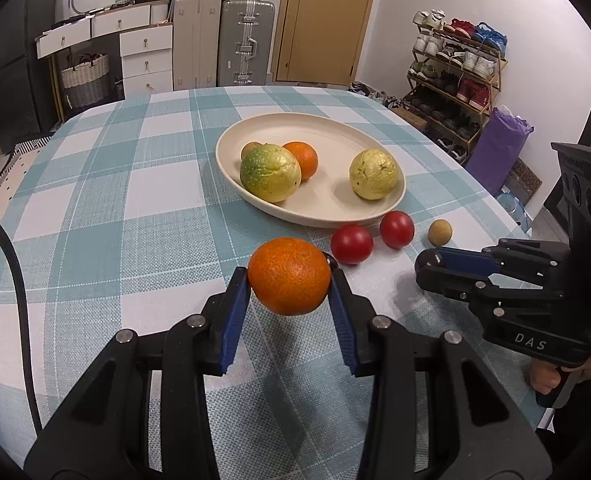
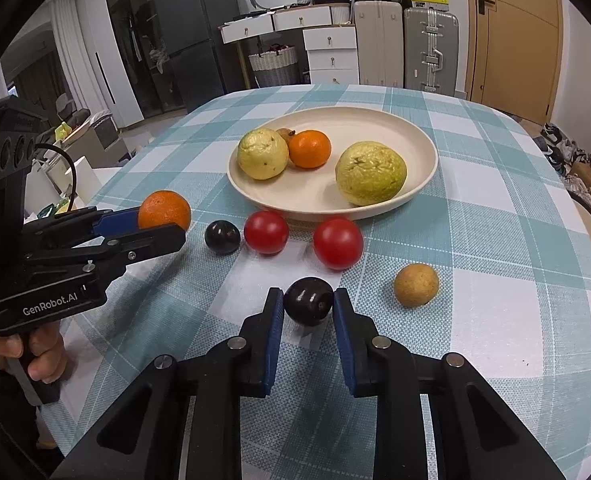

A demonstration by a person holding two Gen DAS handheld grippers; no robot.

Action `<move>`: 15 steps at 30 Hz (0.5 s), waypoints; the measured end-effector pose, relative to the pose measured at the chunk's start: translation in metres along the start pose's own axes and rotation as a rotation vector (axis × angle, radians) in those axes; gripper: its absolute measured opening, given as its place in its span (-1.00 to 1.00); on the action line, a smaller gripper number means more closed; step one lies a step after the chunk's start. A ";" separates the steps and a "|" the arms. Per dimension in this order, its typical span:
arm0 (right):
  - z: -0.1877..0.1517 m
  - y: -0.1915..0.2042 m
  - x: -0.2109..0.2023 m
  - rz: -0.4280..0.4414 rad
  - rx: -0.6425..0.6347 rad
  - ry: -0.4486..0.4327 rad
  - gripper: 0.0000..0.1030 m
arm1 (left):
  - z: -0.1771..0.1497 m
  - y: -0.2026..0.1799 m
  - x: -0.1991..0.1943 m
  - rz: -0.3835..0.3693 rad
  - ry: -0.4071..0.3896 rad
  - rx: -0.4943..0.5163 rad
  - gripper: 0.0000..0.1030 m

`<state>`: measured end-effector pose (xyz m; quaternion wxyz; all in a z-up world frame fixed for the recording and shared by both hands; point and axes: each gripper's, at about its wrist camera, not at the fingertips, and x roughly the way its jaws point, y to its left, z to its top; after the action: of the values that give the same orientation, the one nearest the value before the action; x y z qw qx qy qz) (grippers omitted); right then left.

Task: Organize fruits
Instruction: 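Carry the tangerine and plum onto the cream plate and open both tools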

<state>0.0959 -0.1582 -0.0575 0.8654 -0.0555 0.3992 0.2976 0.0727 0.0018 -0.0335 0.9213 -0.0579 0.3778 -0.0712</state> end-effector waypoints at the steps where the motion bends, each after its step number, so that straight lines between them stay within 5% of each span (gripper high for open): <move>1: 0.000 0.000 -0.002 0.003 0.002 -0.007 -0.50 | 0.001 0.000 -0.002 -0.001 -0.008 0.001 -0.28; 15: 0.007 -0.003 -0.017 0.014 0.013 -0.085 -0.50 | 0.010 -0.011 -0.017 -0.010 -0.071 0.028 -0.28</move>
<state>0.0940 -0.1666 -0.0407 0.8799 -0.0344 0.3644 0.3031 0.0664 -0.0052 -0.0128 0.9346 -0.0495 0.3434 -0.0787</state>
